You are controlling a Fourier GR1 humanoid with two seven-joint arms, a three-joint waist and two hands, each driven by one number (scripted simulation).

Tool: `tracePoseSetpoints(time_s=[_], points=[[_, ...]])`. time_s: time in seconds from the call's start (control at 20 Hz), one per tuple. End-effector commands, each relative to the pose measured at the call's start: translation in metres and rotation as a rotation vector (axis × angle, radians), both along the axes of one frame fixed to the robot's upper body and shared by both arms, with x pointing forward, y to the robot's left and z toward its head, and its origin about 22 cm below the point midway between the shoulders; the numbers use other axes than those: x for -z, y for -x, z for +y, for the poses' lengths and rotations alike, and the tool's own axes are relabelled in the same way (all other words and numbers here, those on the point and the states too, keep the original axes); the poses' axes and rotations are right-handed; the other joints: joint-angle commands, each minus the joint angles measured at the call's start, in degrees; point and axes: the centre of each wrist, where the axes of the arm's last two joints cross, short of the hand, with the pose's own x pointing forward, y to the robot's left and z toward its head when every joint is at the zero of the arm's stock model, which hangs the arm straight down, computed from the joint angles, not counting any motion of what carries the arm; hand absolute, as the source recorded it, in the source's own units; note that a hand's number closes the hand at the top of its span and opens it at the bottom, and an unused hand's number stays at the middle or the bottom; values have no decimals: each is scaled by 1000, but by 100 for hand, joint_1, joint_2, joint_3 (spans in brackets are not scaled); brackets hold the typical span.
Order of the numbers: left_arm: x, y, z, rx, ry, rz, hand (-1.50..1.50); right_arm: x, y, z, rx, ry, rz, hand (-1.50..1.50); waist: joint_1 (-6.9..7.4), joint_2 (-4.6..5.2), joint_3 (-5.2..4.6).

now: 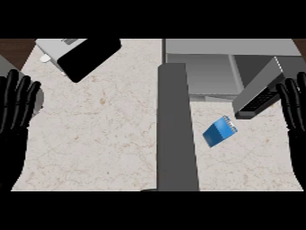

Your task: Pick up the milk, place it into the microwave and close the microwave

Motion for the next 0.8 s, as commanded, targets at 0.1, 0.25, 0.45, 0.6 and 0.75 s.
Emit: tracePoseSetpoints(time_s=[0.1, 0.25, 0.45, 0.6, 0.75], points=[[15, -10, 17, 41, 0, -19, -150, -7, 15, 23, 64, -12, -17, -150, -65, 70, 87], [28, -35, 13, 64, -30, -23, -150, -15, 10, 22, 128, -3, -32, -150, -86, 78, 87], [55, -21, -12, 102, 130, 164, -150, 21, 32, 40, 35, -66, 124, -150, -95, 73, 90], [51, 0, -45, 126, 154, 154, -150, 32, 46, 42, 48, -87, 155, -150, -75, 60, 93], [67, -7, -48, 102, 161, 171, -150, 46, 72, 16, 63, -65, 163, -150, -116, 63, 95]])
